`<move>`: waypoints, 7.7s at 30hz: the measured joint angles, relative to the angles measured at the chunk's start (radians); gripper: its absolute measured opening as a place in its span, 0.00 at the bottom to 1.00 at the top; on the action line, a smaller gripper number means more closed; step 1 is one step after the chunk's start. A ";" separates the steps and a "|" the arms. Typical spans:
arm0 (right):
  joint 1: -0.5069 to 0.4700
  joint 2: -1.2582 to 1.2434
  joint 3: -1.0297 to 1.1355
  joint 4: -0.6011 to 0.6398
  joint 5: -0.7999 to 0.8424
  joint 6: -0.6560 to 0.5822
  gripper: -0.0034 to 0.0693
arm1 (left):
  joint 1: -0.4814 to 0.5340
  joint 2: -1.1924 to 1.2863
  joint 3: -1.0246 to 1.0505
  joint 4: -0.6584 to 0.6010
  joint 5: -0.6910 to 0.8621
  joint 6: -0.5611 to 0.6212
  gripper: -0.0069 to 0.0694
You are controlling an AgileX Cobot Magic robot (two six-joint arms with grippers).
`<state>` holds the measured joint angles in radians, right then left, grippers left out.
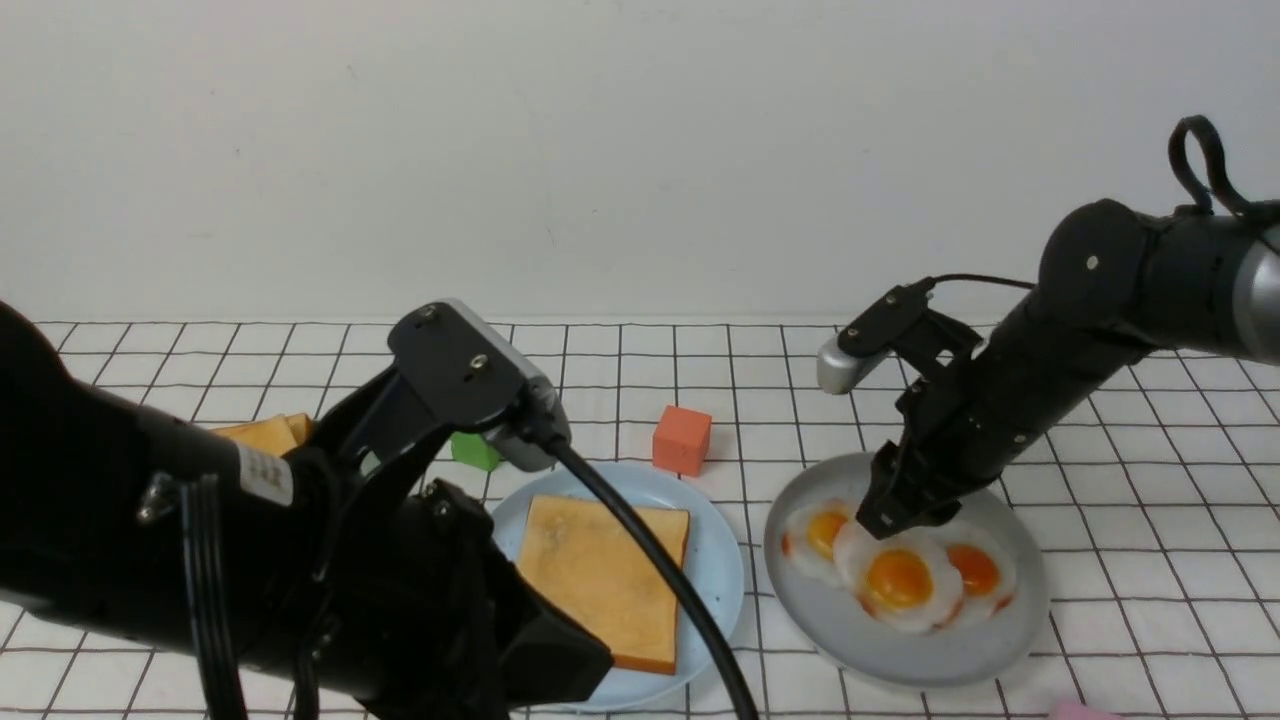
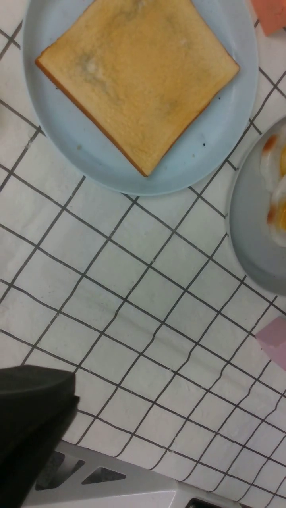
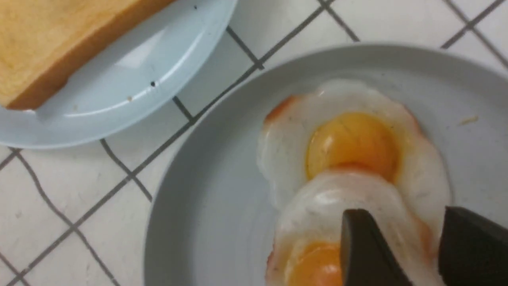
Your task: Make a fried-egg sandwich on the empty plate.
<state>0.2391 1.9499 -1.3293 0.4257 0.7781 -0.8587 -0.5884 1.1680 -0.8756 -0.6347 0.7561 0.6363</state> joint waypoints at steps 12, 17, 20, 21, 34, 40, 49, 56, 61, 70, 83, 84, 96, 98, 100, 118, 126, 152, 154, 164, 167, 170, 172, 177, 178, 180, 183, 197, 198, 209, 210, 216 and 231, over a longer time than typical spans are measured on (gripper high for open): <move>0.000 0.045 -0.009 -0.015 -0.007 0.031 0.17 | 0.000 0.000 0.000 0.000 0.011 0.000 0.11; 0.000 0.045 -0.009 -0.017 -0.002 0.031 0.13 | 0.000 0.000 0.000 0.000 0.011 0.000 0.11; 0.000 0.034 -0.008 -0.018 0.005 0.033 0.09 | 0.000 -0.001 0.000 0.000 0.012 -0.001 0.12; 0.000 0.030 -0.008 -0.020 0.008 0.036 0.08 | 0.000 -0.002 0.000 0.000 0.012 -0.003 0.12; 0.006 -0.110 -0.145 0.149 0.142 0.074 0.08 | 0.000 -0.178 0.000 0.285 0.061 -0.297 0.13; 0.127 -0.061 -0.162 0.329 0.082 0.074 0.08 | 0.000 -0.323 0.000 0.553 0.134 -0.628 0.14; 0.272 0.158 -0.209 0.378 -0.055 0.074 0.08 | 0.000 -0.390 0.088 0.594 0.161 -0.688 0.14; 0.279 0.194 -0.212 0.379 -0.127 0.099 0.22 | 0.000 -0.390 0.111 0.588 0.163 -0.689 0.14; 0.279 0.127 -0.213 0.344 -0.124 0.112 0.44 | 0.000 -0.390 0.112 0.587 0.118 -0.730 0.14; 0.279 -0.223 -0.213 0.000 0.140 0.400 0.67 | 0.017 -0.230 0.086 0.738 -0.012 -1.041 0.16; 0.279 -0.587 0.028 0.099 0.206 0.406 0.68 | 0.678 0.099 -0.125 0.495 0.044 -1.087 0.24; 0.279 -0.602 0.066 0.143 0.205 0.366 0.68 | 0.734 0.128 -0.125 0.463 0.044 -1.070 0.27; 0.279 -0.607 0.161 0.400 0.134 0.036 0.68 | 0.887 0.367 -0.128 0.329 -0.038 -0.889 0.63; 0.279 -0.607 0.161 0.402 0.110 0.023 0.68 | 0.887 0.421 -0.128 0.266 -0.061 -0.830 0.64; 0.279 -0.607 0.161 0.402 0.102 0.021 0.68 | 0.887 0.449 -0.128 0.237 -0.073 -0.795 0.65; 0.279 -0.608 0.168 0.405 0.097 0.020 0.68 | 0.887 0.579 -0.133 0.168 -0.154 -0.722 0.47; 0.279 -0.612 0.168 0.407 0.112 0.020 0.68 | 0.888 0.584 -0.139 0.176 -0.152 -0.721 0.16; 0.279 -0.692 0.128 -0.101 0.253 0.689 0.68 | 0.589 0.384 -0.135 -0.169 -0.019 -0.256 0.13; 0.279 -0.723 0.128 -0.100 0.263 0.690 0.68 | 0.518 0.430 -0.133 -0.178 -0.045 -0.254 0.13; 0.279 -0.858 0.128 -0.022 0.289 0.643 0.68 | 0.368 0.626 -0.199 -0.232 -0.101 -0.175 0.13; 0.279 -0.877 0.128 -0.013 0.291 0.640 0.68 | 0.358 0.664 -0.243 -0.241 -0.097 -0.164 0.12; 0.279 -0.879 0.129 -0.013 0.300 0.640 0.68 | 0.358 0.690 -0.260 -0.244 -0.097 -0.161 0.11; 0.279 -0.879 0.130 -0.013 0.304 0.640 0.68 | 0.358 0.694 -0.260 -0.234 -0.096 -0.163 0.11; 0.279 -0.879 0.130 -0.013 0.303 0.640 0.68 | 0.358 0.694 -0.260 -0.197 -0.076 -0.195 0.11; 0.279 -0.879 0.130 -0.013 0.303 0.640 0.68 | 0.358 0.694 -0.260 -0.180 -0.071 -0.215 0.11; 0.279 -0.879 0.130 -0.013 0.303 0.640 0.68 | 0.358 0.694 -0.260 -0.157 -0.072 -0.238 0.11; 0.279 -0.879 0.130 -0.013 0.303 0.640 0.68 | 0.358 0.694 -0.260 -0.128 -0.080 -0.287 0.11; 0.279 -0.879 0.130 -0.013 0.296 0.625 0.68 | 0.358 0.694 -0.260 -0.069 -0.083 -0.357 0.39; 0.279 -0.879 0.130 -0.013 0.296 0.625 0.68 | 0.358 0.694 -0.260 -0.065 -0.080 -0.358 0.45; 0.279 -0.879 0.130 -0.018 0.296 0.625 0.68 | 0.358 0.553 -0.260 0.116 -0.011 -0.447 0.75; 0.279 -0.879 0.130 -0.018 0.296 0.625 0.68 | 0.358 0.553 -0.260 0.116 -0.011 -0.447 0.75; 0.279 -0.879 0.130 -0.064 0.297 0.644 0.51 | 0.311 0.293 -0.253 0.218 0.067 -0.556 0.66; 0.279 -1.077 0.382 -0.217 -0.038 0.715 0.03 | 0.052 -0.430 0.154 0.464 0.069 -0.929 0.07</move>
<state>0.5178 0.8730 -0.9475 0.2091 0.7399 -0.1436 -0.5366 0.7385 -0.7221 -0.1704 0.8254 -0.2925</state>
